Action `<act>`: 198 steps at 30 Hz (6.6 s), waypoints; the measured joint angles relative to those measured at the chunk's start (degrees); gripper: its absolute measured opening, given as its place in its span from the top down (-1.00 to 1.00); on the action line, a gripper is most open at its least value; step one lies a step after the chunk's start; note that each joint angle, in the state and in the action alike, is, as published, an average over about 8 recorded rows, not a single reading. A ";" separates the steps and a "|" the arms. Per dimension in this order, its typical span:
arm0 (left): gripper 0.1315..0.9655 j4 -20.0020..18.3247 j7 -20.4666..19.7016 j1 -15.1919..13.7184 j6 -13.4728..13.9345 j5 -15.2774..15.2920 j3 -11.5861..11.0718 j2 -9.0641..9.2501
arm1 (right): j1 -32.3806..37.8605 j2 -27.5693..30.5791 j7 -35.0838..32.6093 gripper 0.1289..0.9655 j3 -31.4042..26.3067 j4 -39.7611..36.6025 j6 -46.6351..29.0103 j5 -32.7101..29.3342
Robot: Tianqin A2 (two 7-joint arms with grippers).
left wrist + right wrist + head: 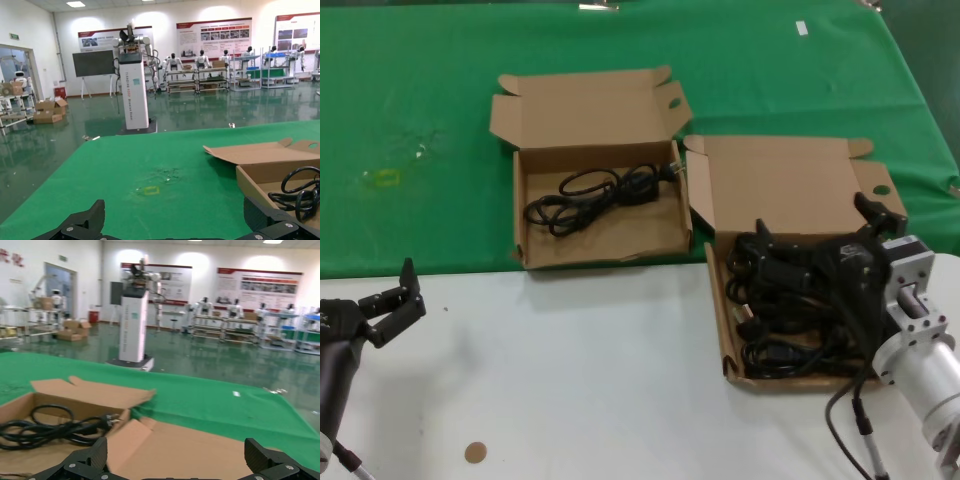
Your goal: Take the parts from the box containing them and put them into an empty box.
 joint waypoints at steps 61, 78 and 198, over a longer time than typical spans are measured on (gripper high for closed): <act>-1.00 0.00 0.00 0.00 0.00 0.00 0.00 0.00 | -1.53 0.14 0.30 -1.00 0.78 1.14 1.10 0.80; -1.00 0.00 0.00 0.00 0.00 0.00 0.00 0.00 | -1.53 0.14 0.30 -1.00 0.78 1.14 1.10 0.80; -1.00 0.00 0.00 0.00 0.00 0.00 0.00 0.00 | -1.53 0.14 0.30 -1.00 0.78 1.14 1.10 0.80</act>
